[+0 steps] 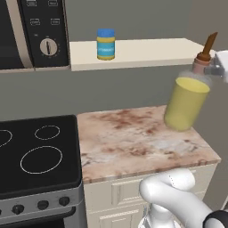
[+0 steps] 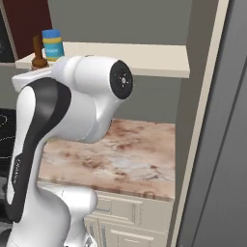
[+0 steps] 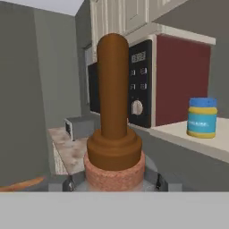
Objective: Move the mayonnaise and oil and vinegar bottle from the cabinet to the dining counter.
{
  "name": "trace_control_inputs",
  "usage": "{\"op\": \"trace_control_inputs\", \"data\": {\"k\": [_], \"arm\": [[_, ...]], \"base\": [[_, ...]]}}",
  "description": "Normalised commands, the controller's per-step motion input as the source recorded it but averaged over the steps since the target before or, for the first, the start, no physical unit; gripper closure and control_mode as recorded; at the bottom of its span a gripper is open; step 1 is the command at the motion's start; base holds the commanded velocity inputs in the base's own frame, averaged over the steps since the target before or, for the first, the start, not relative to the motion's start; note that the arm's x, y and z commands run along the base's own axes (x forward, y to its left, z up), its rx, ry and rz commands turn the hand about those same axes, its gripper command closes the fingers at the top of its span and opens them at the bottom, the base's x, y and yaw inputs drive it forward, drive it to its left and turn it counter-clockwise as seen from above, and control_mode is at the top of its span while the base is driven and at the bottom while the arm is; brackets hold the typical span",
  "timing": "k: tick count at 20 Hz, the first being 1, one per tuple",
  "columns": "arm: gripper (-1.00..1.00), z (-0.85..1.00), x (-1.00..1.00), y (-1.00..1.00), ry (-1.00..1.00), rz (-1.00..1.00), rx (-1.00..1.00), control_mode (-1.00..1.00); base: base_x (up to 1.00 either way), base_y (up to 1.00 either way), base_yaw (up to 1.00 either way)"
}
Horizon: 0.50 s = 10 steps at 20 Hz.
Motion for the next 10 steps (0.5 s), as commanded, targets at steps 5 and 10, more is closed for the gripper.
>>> {"op": "trace_control_inputs", "data": {"k": [5, 10], "arm": [[1.00, -0.33, -0.42, 0.23, 0.00, 0.24, -0.03, -1.00], [1.00, -0.19, -0.12, 0.22, 0.00, 0.16, 0.00, -1.00]], "base": [[0.00, 0.00, 0.00], [0.00, 0.00, 0.00]]}}
